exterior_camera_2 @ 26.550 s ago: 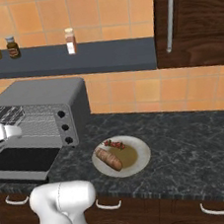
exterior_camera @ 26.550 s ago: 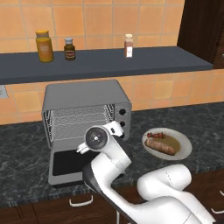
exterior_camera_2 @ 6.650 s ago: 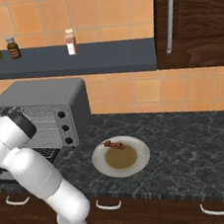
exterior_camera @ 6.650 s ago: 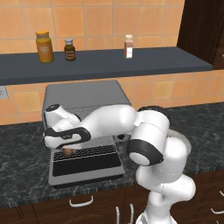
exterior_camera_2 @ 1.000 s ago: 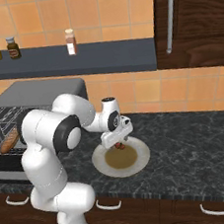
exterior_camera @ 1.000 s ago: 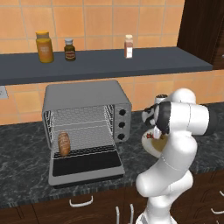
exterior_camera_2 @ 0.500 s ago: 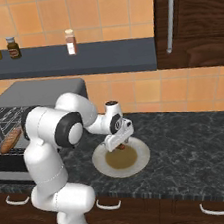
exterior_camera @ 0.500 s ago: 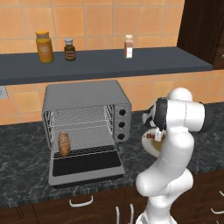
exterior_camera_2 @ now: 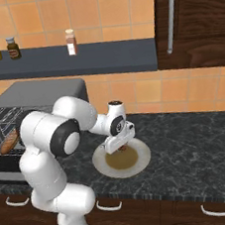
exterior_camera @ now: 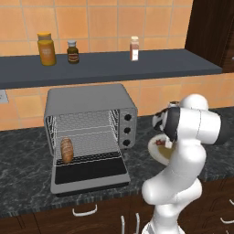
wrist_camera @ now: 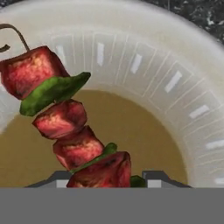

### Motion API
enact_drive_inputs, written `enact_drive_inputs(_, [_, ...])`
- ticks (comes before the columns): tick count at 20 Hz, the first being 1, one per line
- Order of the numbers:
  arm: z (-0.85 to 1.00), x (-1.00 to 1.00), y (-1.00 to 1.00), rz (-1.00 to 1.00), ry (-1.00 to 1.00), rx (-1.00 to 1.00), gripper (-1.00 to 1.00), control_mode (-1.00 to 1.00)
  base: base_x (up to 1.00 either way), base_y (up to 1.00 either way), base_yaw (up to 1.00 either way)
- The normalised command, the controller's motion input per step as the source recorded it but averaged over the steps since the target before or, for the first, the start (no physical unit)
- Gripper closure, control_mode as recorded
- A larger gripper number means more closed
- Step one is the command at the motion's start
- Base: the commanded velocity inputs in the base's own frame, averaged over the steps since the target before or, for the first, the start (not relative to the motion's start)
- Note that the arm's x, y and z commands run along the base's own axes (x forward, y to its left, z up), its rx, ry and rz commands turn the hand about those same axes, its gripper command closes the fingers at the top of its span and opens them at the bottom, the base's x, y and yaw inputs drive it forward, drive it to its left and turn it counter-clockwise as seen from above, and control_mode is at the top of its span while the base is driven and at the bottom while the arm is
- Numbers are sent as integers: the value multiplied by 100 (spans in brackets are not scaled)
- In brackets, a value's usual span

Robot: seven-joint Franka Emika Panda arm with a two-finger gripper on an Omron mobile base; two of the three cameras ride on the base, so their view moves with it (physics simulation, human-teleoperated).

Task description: Pick up the kebab skewer and baguette bread, and place them inside the toaster oven. Close the toaster oven door and start by setting the timer.

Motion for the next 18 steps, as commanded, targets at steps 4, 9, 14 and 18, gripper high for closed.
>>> enact_drive_inputs(4, [72,-90,11,-3,-1,3,100,-100,0,0,0])
enact_drive_inputs(9, [58,-100,52,-14,-12,0,100,-100,0,0,0])
enact_drive_inputs(14, [43,-96,68,-20,-15,-1,100,-100,0,0,0])
enact_drive_inputs(18, [40,-45,88,-12,-8,-5,100,-100,0,0,0])
